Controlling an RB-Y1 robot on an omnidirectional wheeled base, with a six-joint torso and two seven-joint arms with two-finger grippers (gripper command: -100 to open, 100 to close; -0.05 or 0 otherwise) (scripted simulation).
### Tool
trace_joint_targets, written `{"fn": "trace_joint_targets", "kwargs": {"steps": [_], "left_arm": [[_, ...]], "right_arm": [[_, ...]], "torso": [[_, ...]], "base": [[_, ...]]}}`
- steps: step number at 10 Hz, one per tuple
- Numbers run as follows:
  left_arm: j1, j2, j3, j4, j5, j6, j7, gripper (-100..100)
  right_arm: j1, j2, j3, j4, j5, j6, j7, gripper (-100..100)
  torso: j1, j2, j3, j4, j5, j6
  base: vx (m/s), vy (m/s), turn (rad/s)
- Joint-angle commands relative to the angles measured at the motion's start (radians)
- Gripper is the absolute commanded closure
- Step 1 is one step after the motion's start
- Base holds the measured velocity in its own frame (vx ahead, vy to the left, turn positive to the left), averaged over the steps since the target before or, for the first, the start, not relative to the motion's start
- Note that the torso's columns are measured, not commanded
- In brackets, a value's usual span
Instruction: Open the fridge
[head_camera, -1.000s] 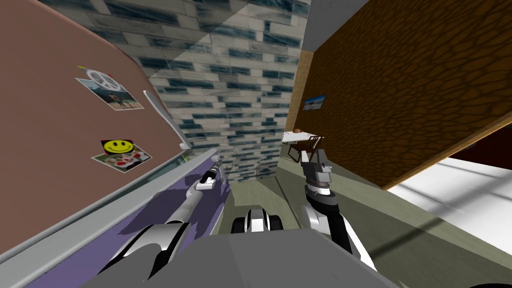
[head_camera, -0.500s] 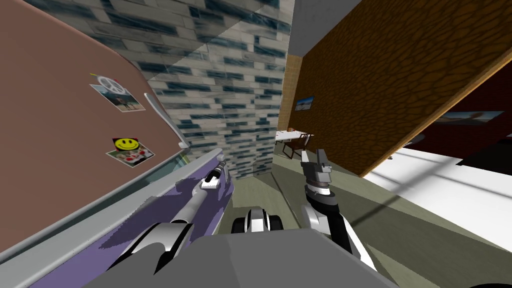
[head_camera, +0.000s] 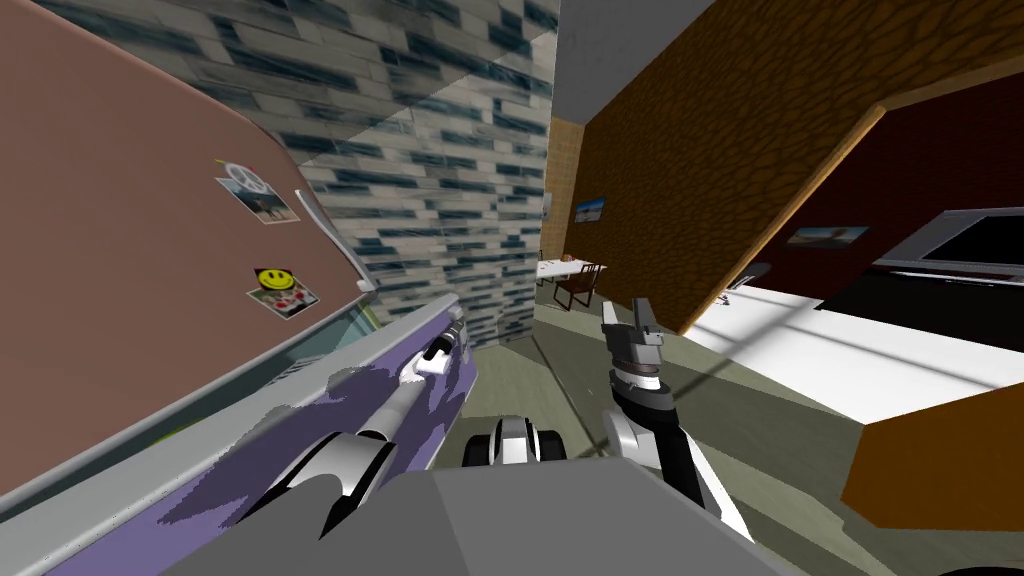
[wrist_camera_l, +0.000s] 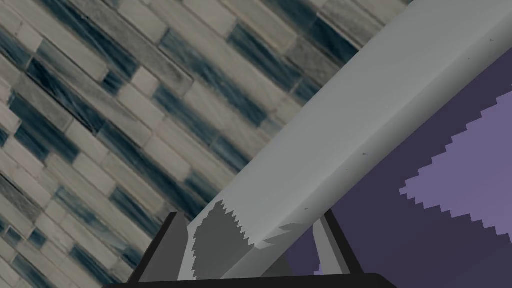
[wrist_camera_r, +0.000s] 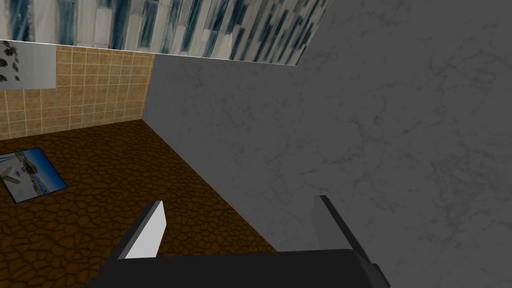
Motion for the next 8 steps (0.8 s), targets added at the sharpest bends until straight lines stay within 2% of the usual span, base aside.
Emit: {"fn": "trace_joint_targets", "kwargs": {"steps": [1,2,3,5,6,7,8], "left_arm": [[0.008,-0.012,-0.012,-0.032,-0.006,0.019,-0.005,100],[0.011,-0.034,-0.060,-0.059,-0.005,0.031,-0.010,100],[0.011,-0.034,-0.060,-0.059,-0.005,0.031,-0.010,100],[0.009,-0.051,-0.103,-0.083,-0.002,0.035,-0.013,100],[0.008,-0.060,-0.125,-0.095,0.000,0.037,-0.014,100],[0.008,-0.060,-0.125,-0.095,0.000,0.037,-0.014,100],[0.006,-0.068,-0.147,-0.107,0.001,0.039,-0.015,100]], "right_arm": [[0.000,0.000,0.000,0.000,0.000,0.000,0.000,0],[0.000,0.000,0.000,0.000,0.000,0.000,0.000,0],[0.000,0.000,0.000,0.000,0.000,0.000,0.000,0],[0.000,0.000,0.000,0.000,0.000,0.000,0.000,0],[0.000,0.000,0.000,0.000,0.000,0.000,0.000,0],[0.000,0.000,0.000,0.000,0.000,0.000,0.000,0],[0.000,0.000,0.000,0.000,0.000,0.000,0.000,0]], "torso": [[-0.002,-0.001,-0.001,0.002,-0.001,0.003],[0.003,-0.006,-0.004,0.002,-0.002,-0.002],[0.004,-0.001,-0.002,-0.002,0.002,0.006],[0.004,-0.002,-0.001,-0.002,0.002,-0.002],[0.004,-0.003,-0.002,-0.002,0.002,0.000],[0.004,-0.003,-0.002,-0.002,0.002,0.002],[0.006,-0.004,-0.002,-0.001,0.001,-0.003]], "base": [[-0.114,-0.041,-0.052],[-0.232,0.015,-0.140],[-0.244,0.014,-0.152],[-0.224,-0.007,-0.118],[-0.256,0.003,-0.135],[-0.201,0.016,-0.109],[-0.163,0.018,-0.083]]}}
